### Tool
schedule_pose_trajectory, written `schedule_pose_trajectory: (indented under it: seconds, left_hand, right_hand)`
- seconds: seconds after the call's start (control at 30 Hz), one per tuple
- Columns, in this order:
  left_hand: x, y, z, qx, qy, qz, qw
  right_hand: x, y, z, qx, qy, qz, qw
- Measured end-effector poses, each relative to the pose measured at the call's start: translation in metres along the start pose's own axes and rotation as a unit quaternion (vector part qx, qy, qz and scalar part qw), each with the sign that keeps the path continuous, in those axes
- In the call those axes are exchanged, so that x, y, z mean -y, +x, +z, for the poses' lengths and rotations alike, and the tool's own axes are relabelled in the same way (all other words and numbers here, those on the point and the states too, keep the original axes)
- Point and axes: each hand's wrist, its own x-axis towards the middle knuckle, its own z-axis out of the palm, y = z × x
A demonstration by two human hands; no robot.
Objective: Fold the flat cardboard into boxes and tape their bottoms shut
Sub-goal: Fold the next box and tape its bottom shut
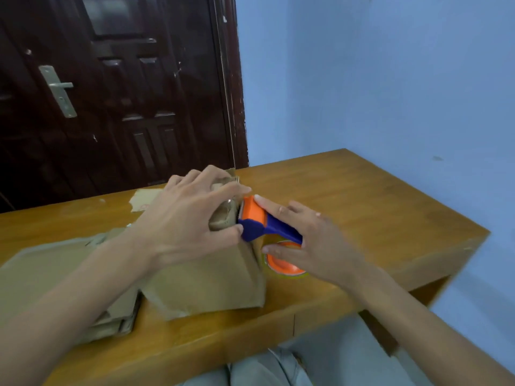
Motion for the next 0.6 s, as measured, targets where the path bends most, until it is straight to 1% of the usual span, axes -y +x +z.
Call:
schedule_pose_trajectory:
  seconds: [0.07,0.1,0.17,0.27,0.37,0.43,0.53,0.6]
  left_hand:
    - [0.003,-0.003,-0.011,-0.074,-0.06,-0.023,0.995]
    - [0.004,-0.006,-0.015,-0.119,-0.101,-0.036,0.987]
    - [0.004,-0.014,-0.018,-0.203,-0.19,-0.06,0.959]
    - [0.0,-0.031,-0.004,-0.293,-0.286,-0.096,0.907]
    - [-0.007,-0.05,0.031,-0.327,-0.366,-0.158,0.857]
    - [-0.013,-0.063,0.059,-0.334,-0.397,-0.187,0.834]
    - [-0.015,-0.074,0.084,-0.361,-0.428,-0.225,0.797]
    - [-0.014,-0.073,0.088,-0.377,-0.427,-0.235,0.788]
  right_hand:
    - [0.013,0.023,-0.035,-0.002,-0.038,-0.026,0.999]
    - [0.023,0.035,-0.054,0.001,-0.058,-0.038,0.998]
    - [0.046,0.06,-0.089,0.022,-0.115,-0.059,0.991]
    - [0.08,0.091,-0.118,0.095,-0.203,-0.08,0.971]
    - [0.101,0.116,-0.112,0.191,-0.258,-0.109,0.941]
    - [0.109,0.127,-0.095,0.245,-0.28,-0.146,0.916]
    - [0.117,0.138,-0.073,0.275,-0.314,-0.205,0.885]
    - [0.119,0.144,-0.07,0.284,-0.317,-0.22,0.878]
